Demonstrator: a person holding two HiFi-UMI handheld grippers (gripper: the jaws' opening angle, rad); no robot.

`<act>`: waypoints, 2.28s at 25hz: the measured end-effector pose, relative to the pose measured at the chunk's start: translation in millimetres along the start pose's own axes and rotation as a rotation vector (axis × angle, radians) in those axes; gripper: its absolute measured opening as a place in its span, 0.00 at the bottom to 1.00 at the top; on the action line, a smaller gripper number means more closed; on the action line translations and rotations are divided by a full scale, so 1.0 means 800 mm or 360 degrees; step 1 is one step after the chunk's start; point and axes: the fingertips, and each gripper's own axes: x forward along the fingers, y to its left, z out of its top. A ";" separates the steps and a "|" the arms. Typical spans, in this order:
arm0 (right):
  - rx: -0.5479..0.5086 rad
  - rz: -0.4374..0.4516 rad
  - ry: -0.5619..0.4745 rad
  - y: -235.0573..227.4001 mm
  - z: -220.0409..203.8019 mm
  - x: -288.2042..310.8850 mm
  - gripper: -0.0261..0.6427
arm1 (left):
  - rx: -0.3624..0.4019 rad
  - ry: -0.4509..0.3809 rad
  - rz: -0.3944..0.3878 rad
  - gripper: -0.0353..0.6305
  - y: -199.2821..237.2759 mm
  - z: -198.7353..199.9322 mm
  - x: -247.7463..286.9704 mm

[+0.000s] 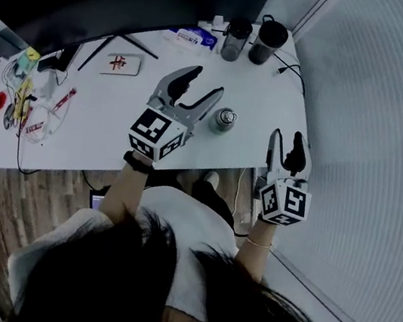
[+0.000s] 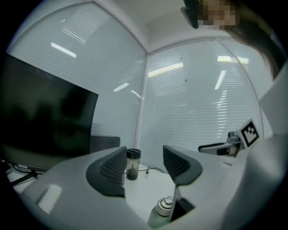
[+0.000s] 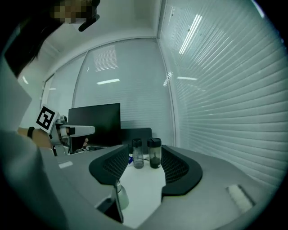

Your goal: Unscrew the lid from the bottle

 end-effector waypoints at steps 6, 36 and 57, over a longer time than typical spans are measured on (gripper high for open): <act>-0.0018 0.0378 0.0040 0.001 0.008 0.047 0.39 | 0.0001 -0.0026 0.0322 0.48 0.008 0.004 -0.017; 0.0002 0.0917 0.0172 0.079 -0.029 0.090 0.41 | -0.0114 0.0098 0.0415 0.54 -0.014 -0.069 -0.053; 0.0063 0.1156 0.0380 0.117 -0.126 0.088 0.41 | -0.0198 0.0465 -0.0035 0.61 -0.072 -0.233 -0.011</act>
